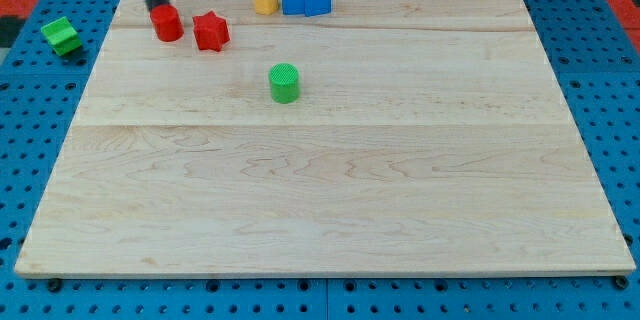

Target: Slightly move the red circle to the left

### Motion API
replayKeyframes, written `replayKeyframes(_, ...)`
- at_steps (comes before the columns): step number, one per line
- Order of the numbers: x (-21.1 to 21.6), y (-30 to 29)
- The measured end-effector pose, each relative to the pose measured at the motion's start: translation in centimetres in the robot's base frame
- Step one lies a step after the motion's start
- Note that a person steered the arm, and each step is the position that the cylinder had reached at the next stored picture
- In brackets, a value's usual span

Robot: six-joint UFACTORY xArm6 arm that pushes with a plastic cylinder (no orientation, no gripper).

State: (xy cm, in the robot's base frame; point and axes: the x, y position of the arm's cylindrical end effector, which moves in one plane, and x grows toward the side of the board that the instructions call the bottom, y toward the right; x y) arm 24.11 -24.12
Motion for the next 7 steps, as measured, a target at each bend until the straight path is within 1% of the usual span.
replayKeyframes(1,0.1,-3.6)
replayKeyframes(3,-0.2,-3.6)
replayKeyframes(4,-1.0,-3.6)
replayKeyframes(5,-1.3,-2.4)
replayKeyframes(6,-0.1,2.1)
replayKeyframes(7,0.1,6.0)
